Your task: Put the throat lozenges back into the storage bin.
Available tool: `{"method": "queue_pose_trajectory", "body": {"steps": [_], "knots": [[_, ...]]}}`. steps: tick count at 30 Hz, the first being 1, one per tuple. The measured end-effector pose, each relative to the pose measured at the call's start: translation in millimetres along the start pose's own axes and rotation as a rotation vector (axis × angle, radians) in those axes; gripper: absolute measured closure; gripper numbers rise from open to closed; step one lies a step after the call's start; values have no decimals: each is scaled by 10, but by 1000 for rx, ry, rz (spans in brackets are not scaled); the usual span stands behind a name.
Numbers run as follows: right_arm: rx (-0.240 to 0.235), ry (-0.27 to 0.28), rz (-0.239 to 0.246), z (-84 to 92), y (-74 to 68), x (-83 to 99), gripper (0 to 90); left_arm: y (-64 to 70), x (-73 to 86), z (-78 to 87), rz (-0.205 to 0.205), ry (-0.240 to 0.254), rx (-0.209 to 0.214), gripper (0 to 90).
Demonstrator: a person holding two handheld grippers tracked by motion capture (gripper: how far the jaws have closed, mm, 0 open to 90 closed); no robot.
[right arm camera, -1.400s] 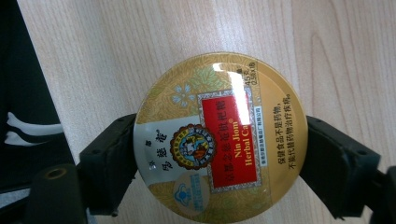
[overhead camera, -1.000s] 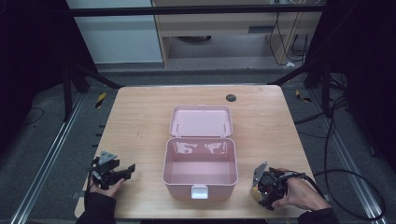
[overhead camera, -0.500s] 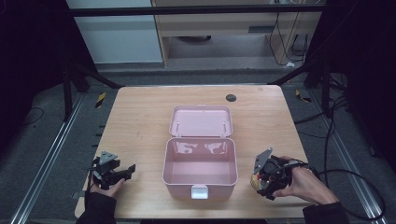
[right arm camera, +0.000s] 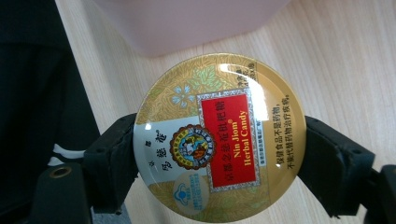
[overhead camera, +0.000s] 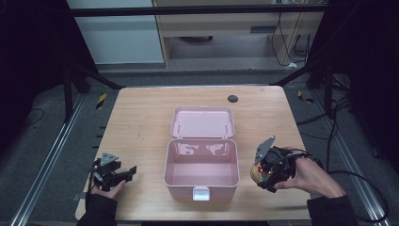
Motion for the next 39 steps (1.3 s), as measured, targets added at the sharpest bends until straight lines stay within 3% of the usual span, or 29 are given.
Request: {"method": "queue_pose_trajectory", "body": {"steps": [22, 39], "knots": [[22, 30, 25, 279, 82, -345, 205, -1, -1, -3, 1, -2, -1, 308], [11, 36, 67, 280, 99, -651, 205, -4, -3, -3, 1, 0, 0, 310]]}}
Point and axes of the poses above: each handheld gripper's, and its own axes: z roughly backward along the jaws, x roughly out of its underside, y roughly to its right, the point moved 4 cm from there along -z, roughly forward along the jaws, and after that the axes turned 2 degrees about x, right-handed, at the moved point
